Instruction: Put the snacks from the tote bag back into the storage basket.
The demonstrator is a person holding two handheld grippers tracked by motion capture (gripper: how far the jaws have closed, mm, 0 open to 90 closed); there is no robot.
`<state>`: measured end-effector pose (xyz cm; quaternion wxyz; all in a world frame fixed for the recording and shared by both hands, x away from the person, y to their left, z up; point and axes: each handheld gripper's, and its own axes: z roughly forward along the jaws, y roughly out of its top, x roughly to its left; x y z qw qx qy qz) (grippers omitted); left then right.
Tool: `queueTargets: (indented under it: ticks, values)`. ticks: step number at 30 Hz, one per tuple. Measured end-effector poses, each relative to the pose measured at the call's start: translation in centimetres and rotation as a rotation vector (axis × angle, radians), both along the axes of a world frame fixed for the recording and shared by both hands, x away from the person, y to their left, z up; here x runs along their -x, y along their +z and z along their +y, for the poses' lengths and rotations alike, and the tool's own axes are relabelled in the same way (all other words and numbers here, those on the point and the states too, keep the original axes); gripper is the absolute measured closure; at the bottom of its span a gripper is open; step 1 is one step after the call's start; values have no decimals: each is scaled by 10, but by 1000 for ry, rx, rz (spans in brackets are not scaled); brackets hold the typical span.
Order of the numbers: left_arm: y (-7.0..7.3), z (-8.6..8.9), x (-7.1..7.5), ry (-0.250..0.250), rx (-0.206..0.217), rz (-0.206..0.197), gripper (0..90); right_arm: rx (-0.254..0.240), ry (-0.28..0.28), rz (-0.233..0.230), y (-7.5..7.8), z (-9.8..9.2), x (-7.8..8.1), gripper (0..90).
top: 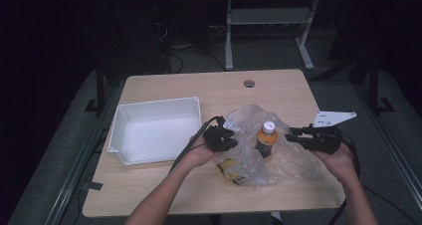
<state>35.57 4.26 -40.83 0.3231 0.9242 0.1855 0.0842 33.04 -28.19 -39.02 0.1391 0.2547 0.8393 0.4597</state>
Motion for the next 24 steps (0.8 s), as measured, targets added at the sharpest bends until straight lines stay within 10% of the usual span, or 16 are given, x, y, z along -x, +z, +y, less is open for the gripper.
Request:
queueTargets:
  ticks: [4, 24]
  values:
    - [-5, 1, 0, 4, -9, 12, 900, 14, -23, 32, -5, 0, -9, 890]
    - [-28, 3, 5, 17, -34, 56, 900, 139, -40, 281, -61, 1, -13, 894]
